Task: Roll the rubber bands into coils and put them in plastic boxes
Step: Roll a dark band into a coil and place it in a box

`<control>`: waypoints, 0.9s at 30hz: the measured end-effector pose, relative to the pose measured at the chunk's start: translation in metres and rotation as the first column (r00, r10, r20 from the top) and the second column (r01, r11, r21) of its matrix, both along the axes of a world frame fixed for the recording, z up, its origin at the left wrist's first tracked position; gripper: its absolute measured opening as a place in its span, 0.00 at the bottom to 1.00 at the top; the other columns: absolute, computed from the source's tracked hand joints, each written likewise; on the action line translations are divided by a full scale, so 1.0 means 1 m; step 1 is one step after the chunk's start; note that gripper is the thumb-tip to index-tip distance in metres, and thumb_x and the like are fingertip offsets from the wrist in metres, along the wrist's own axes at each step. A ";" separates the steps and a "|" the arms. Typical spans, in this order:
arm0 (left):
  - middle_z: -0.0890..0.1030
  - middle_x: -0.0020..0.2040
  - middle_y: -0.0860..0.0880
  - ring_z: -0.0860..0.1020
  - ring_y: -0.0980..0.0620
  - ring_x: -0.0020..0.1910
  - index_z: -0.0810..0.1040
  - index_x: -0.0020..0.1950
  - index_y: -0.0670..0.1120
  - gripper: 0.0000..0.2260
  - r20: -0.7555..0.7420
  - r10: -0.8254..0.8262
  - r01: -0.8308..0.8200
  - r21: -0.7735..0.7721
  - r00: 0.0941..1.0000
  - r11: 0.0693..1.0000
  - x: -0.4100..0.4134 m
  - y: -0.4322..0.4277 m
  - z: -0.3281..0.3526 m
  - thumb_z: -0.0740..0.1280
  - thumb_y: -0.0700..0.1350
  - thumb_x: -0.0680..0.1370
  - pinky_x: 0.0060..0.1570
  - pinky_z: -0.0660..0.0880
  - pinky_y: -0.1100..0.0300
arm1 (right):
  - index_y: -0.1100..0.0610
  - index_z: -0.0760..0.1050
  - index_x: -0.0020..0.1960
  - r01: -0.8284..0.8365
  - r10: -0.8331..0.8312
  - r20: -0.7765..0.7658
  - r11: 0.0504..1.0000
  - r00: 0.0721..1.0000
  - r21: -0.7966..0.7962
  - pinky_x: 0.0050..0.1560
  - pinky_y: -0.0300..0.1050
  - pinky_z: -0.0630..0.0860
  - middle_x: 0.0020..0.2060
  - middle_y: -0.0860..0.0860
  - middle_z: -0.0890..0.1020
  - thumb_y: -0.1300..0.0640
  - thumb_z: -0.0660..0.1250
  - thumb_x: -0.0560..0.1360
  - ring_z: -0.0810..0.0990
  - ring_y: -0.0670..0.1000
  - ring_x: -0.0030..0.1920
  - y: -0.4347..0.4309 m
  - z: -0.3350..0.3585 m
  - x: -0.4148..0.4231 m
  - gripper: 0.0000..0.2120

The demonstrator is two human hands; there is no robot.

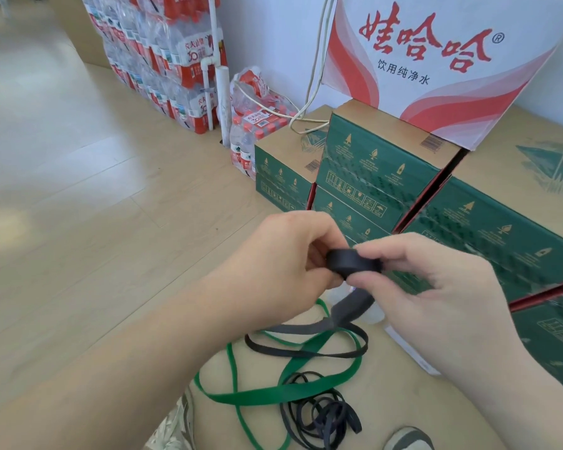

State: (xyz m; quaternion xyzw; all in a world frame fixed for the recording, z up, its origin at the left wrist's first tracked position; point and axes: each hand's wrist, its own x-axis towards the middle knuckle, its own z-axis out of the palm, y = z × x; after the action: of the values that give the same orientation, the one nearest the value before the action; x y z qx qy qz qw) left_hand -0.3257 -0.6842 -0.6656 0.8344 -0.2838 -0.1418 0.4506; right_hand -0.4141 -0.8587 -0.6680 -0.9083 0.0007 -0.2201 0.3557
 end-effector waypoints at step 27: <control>0.80 0.41 0.58 0.75 0.61 0.42 0.83 0.48 0.56 0.08 0.312 0.040 -0.090 0.147 0.949 0.985 0.000 -0.006 -0.003 0.77 0.46 0.72 0.41 0.73 0.66 | 0.49 0.83 0.51 0.032 -0.005 -0.160 0.985 0.987 0.168 0.50 0.31 0.76 0.42 0.40 0.85 0.63 0.78 0.68 0.81 0.39 0.46 0.008 0.004 0.010 0.15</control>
State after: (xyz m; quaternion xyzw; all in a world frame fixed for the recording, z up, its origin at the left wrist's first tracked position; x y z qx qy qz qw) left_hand -0.3260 -0.6904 -0.6689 0.8886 -0.3106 -0.0172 0.3370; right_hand -0.4043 -0.8508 -0.6643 -0.8893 0.0563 -0.1493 0.4286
